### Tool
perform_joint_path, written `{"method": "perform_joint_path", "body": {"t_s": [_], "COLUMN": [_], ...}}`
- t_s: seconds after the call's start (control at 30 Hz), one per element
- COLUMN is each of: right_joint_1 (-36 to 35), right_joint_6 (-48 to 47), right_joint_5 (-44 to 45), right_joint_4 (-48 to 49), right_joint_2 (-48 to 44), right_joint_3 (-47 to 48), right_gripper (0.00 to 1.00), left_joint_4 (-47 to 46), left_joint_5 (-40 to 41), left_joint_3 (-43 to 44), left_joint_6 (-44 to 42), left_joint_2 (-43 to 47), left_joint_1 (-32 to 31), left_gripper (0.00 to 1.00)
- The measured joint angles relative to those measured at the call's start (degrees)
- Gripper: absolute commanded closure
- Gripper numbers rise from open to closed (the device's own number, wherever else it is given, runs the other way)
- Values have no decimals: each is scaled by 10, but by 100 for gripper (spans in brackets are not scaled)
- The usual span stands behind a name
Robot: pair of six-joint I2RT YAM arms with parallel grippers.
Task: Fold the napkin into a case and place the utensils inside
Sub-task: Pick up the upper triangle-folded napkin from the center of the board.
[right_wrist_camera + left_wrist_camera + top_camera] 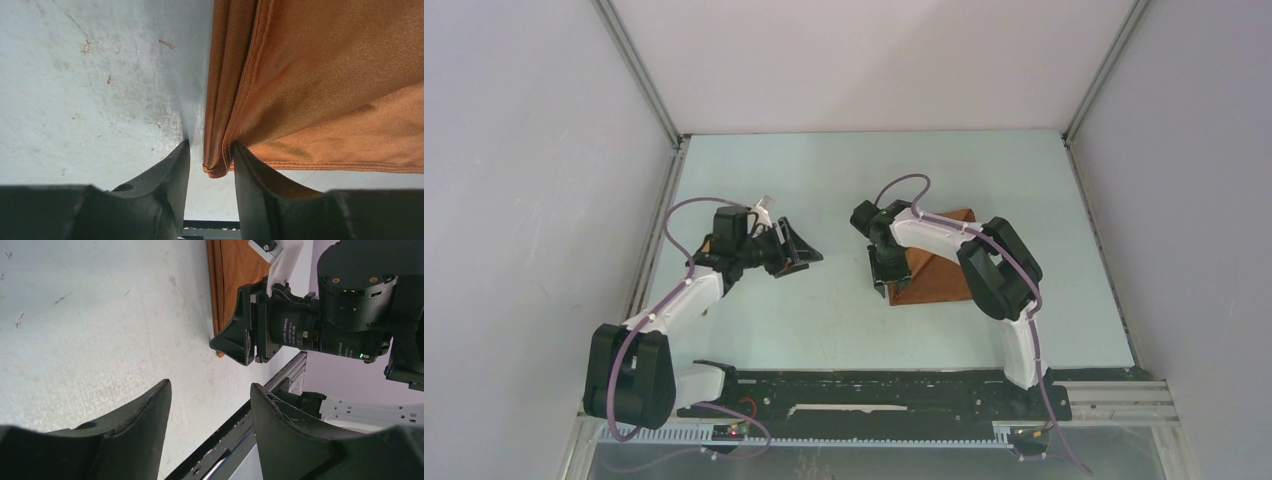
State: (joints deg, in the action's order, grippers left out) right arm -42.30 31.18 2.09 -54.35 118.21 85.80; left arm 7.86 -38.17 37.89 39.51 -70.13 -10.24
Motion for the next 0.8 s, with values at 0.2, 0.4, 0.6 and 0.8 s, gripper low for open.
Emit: {"method": "perform_joint_path", "body": {"t_s": [0.2,0.4,0.6,0.8], "right_joint_1": [-3,-15,-22,-11], "right_joint_6": [-1,1,-17,-37], "right_joint_5": [17,48,62,33], "right_joint_4": [-40,-66,-38,50], "right_joint_2": [25,43,23,-43], "right_joint_3": [34,61,35,-46], "right_gripper": [76,100,100,100], "left_joint_4": [0,-1,-34,-162], "left_joint_5": [0,0,0,13], "left_joint_3": [0,-3,-23,-89], "left_joint_6": [0,0,40,191], "left_joint_2": [1,3,2,-56], "left_joint_1": [3,4,5,4], "left_gripper": [35,32,17,5]}}
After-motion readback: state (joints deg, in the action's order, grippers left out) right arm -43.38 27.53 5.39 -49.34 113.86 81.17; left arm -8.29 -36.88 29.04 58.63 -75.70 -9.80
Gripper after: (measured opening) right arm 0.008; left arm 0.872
